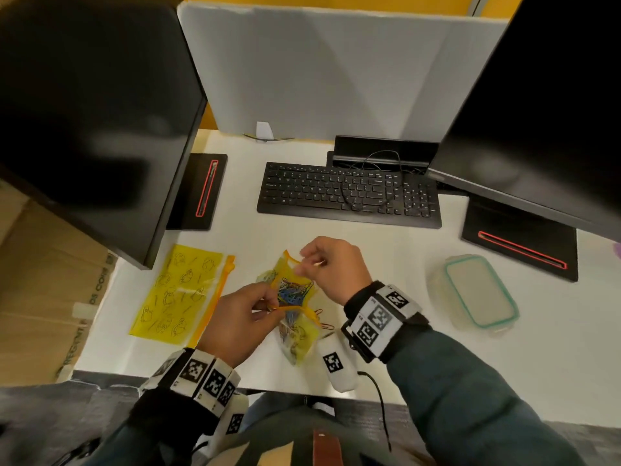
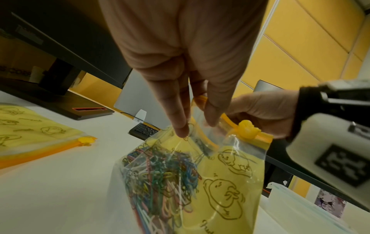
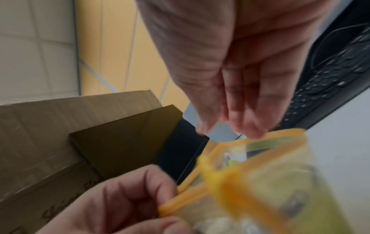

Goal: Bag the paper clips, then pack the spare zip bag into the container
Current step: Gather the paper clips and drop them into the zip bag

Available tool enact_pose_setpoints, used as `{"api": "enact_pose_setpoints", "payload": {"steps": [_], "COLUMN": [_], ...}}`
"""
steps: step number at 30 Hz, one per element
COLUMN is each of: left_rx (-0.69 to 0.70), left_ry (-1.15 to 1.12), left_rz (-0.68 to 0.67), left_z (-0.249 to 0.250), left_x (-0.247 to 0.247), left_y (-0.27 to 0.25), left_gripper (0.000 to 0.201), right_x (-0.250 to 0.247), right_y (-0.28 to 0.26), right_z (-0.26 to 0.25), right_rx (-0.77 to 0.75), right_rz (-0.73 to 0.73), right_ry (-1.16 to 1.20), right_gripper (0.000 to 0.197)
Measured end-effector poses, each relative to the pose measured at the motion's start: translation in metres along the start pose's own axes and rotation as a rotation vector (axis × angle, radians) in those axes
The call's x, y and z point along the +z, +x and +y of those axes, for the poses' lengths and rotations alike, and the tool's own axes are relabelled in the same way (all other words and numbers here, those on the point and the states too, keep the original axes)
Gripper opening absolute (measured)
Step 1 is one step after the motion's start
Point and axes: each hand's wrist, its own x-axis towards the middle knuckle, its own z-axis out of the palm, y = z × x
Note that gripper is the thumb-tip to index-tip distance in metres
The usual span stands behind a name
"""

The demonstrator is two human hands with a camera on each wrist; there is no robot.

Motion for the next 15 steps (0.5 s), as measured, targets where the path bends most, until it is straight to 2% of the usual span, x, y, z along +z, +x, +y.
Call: {"api": "enact_pose_setpoints", "payload": {"steps": [2, 3, 4, 6, 8, 9, 11, 15], "left_rx": [-0.022, -0.034, -0.045, -0.06, -0.07, -0.074, -0.074, -0.07], "left_ry": [-0.021, -0.029, -0.041, -0.055, -0.054, -0.052, -0.044, -0.041], "left_rz": [0.034, 0.053, 0.064, 0.063, 0.053, 0.053, 0.058, 0.067], "left_z": [-0.004, -0.006, -0.007, -0.008, -0.007, -0.006, -0.006, -0.007], "left_x": [-0.001, -0.002, -0.003, -0.005, -0.008, -0.008, -0.009, -0.007], "left_y": [0.001, 0.0, -0.001, -0.002, -0.003, -0.004, -0.004, -0.004], "left_gripper": [0.022, 0.02, 0.019, 0.018, 0.017, 0.017, 0.017, 0.017], "right_x": [-0.005, -0.008, -0.011, -0.008, 0.002, 0.007, 0.015, 0.023], "right_y": [0.003, 0.003, 0.0, -0.009, -0.019, -0.021, -0.019, -0.009], "right_z": [0.02, 0.034, 0.048, 0.071, 0.085, 0.089, 0.092, 0.085], "right_rx": [-0.002, 0.002, 0.006, -0.036, -0.155, -0.206, -0.264, -0.264], "right_rz": [0.197, 0.231, 0.171, -0.165, -0.457, -0.524, -0.546, -0.546], "right_ry": [0.018, -0.07, -0.238, -0.582, -0.722, -0.742, -0.794, -0.867], "right_gripper": [0.008, 0.008, 0.013, 0.026, 0.041, 0.045, 0.047, 0.029]}}
